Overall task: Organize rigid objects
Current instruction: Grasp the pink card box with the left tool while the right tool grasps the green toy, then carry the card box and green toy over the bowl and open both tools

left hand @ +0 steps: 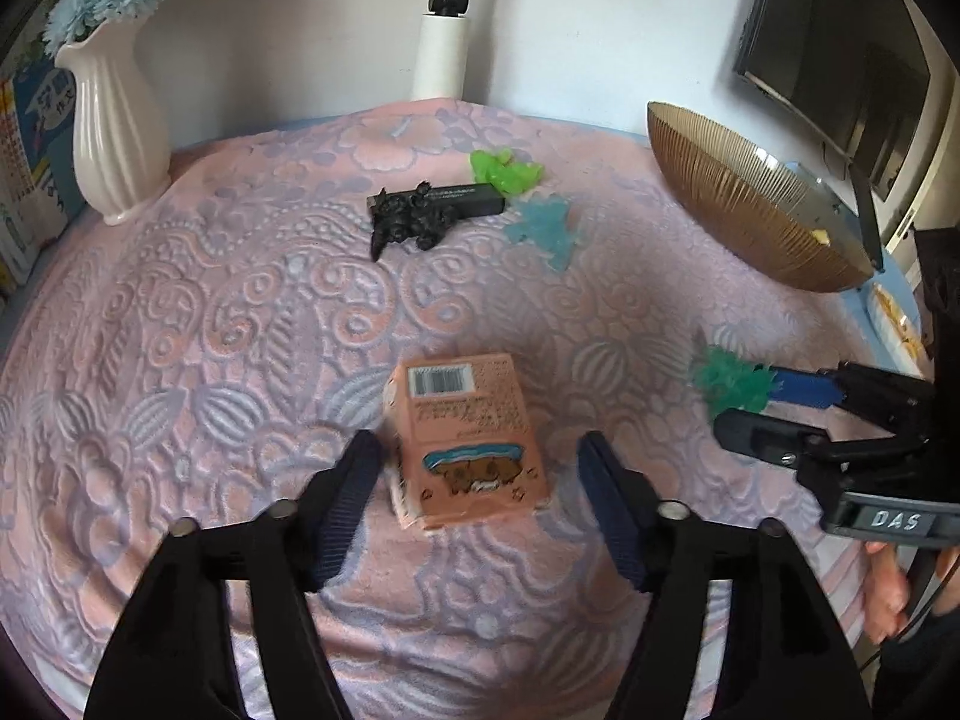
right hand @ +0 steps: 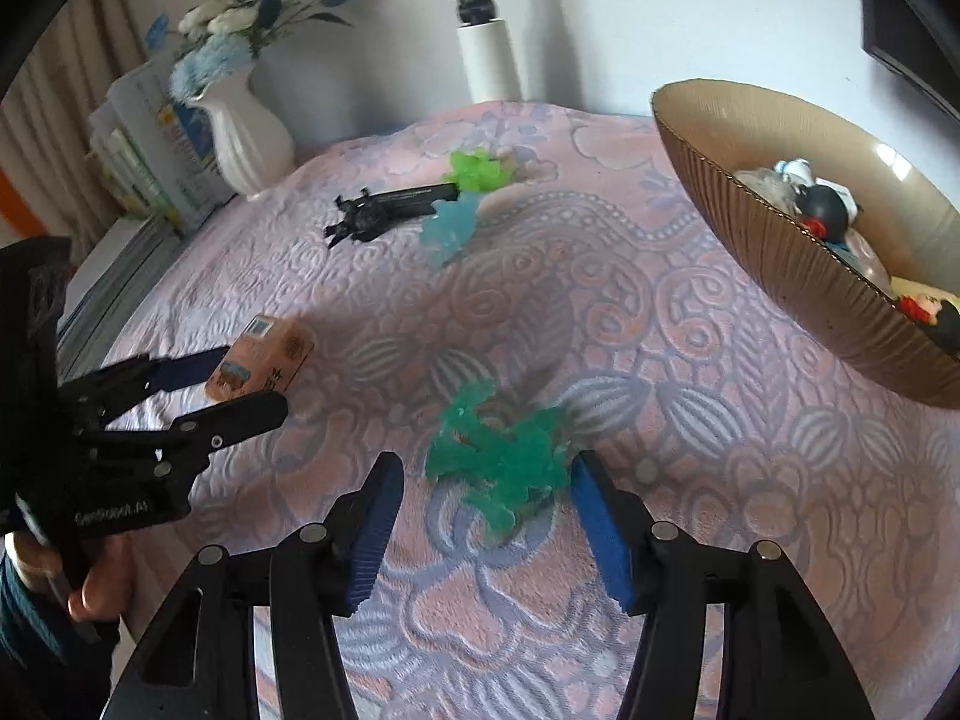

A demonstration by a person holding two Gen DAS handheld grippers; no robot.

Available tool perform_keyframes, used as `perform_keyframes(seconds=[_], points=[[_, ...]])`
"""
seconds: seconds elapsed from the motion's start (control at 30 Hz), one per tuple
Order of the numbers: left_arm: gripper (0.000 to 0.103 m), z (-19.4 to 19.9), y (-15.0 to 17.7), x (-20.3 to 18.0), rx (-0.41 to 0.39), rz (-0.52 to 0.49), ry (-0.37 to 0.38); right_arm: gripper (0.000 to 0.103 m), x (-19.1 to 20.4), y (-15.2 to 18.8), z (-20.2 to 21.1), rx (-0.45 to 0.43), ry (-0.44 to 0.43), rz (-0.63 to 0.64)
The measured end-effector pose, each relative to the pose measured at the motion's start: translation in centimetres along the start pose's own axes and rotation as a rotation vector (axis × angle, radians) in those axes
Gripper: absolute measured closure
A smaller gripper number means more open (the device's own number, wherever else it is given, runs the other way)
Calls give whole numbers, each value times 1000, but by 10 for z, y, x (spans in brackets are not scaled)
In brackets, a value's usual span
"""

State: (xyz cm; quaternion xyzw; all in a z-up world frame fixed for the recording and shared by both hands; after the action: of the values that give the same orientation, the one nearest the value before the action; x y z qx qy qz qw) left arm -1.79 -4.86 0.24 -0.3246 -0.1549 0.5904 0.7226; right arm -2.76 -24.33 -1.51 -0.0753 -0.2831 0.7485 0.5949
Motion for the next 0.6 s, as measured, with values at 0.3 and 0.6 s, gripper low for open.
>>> perform_keyframes(seconds=[0.3,0.6], points=[[66,13,-12,-11,-76,-21,17,56,16,-2,7,-40,125,21],[66,51,-87,-51,-238,-65,55,56,-49,-39,110,-261,181,-138]])
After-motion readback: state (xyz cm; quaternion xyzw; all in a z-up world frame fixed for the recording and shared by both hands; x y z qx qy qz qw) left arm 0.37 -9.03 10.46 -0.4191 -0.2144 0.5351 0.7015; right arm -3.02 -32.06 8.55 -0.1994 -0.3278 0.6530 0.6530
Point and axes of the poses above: each gripper's, at about its wrist camera, not at the fingertips, and z roughly against the way its jaws point, x to its left, y to its underside, the point moved 1 cm from there along -z, roughly the way its jaws point, and after that the axes turned 3 degrees about -x, right-handed, at the moved point
